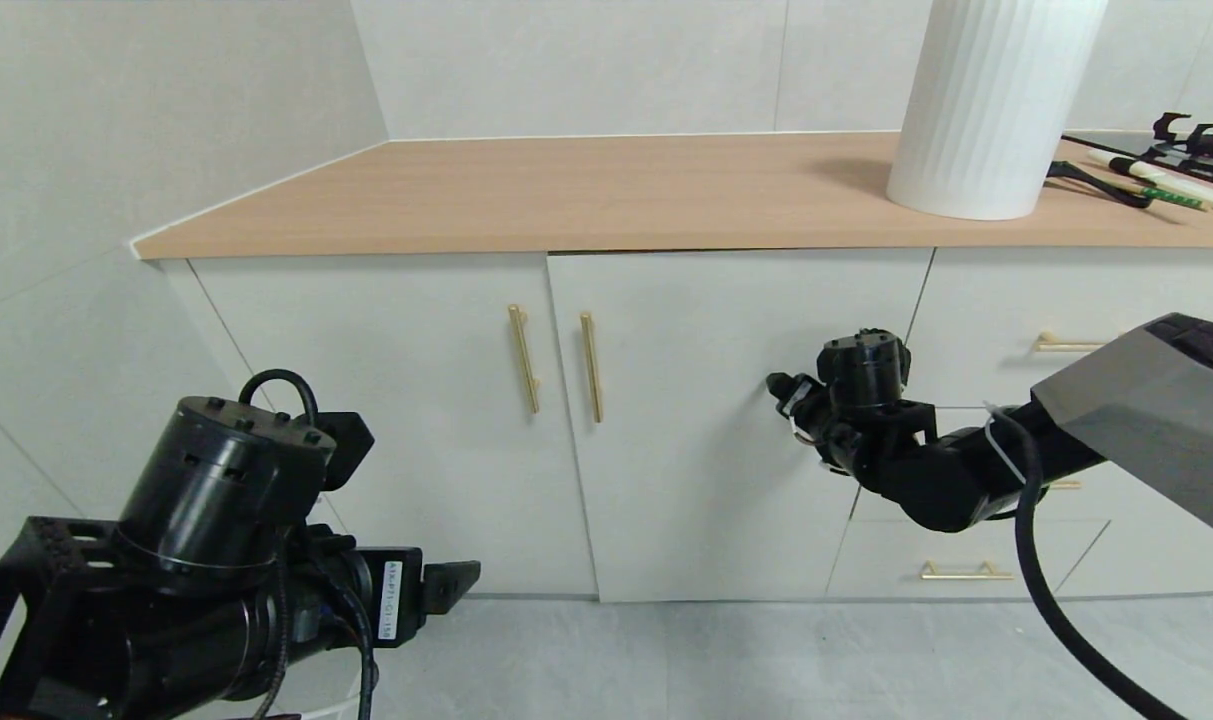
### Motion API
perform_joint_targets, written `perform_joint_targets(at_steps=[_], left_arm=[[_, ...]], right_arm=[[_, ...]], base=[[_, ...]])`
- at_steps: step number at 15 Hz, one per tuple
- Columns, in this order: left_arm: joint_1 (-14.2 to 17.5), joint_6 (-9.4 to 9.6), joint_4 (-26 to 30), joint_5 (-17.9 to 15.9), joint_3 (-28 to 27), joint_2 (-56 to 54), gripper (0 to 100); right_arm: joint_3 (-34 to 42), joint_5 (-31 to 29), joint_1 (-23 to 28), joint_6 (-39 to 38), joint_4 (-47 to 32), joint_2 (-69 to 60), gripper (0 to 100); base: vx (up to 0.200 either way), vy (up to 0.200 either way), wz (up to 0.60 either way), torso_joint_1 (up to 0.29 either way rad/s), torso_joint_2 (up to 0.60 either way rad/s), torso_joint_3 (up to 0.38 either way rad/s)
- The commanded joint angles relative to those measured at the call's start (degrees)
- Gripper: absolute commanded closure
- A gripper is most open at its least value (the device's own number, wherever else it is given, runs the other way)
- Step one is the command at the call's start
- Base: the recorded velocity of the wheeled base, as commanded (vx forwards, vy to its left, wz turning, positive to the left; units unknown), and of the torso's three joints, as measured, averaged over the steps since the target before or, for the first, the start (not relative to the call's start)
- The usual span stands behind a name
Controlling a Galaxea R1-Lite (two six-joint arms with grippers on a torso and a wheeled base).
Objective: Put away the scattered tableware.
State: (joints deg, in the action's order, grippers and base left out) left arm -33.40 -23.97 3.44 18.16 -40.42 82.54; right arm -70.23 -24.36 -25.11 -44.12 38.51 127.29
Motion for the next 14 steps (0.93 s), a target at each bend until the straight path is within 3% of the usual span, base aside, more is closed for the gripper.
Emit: perform_joint_targets(at_steps=[1,6,7,10,14], left_arm=[[0.0,-0.03,-0.01,0.03,-0.01,0.07,0],[0.0,-0.03,-0.01,0.03,-0.01,-0.01,0],[0.0,-0.03,-0.01,0.03,-0.01,-0.01,0],[0.0,-0.03,-0.01,0.03,-0.01,-0.01,0],[0.18,-0.03,-0.1,0.03,-0.27,-1.07,0]], right_arm=[[-1.49,-1.13,0.24,0.0,0.07,1.64,0],[0.8,-0.16,0.15,0.0,-0.1,-1.17,0],[5.28,4.14,-0.29,0.0,-0.1,-4.69,0],[19.69,30.07,0.24,0.08,-0.54,-19.28,0],[21.01,30.77,0.77,1.23,-0.63,-22.62,0]], base=[[0.0,0.0,0.0,0.0,0.0,0.0],[0.0,0.0,0.0,0.0,0.0,0.0],[0.0,0.0,0.0,0.0,0.0,0.0],[0.0,0.0,0.0,0.0,0.0,0.0],[0.0,0.0,0.0,0.0,0.0,0.0]])
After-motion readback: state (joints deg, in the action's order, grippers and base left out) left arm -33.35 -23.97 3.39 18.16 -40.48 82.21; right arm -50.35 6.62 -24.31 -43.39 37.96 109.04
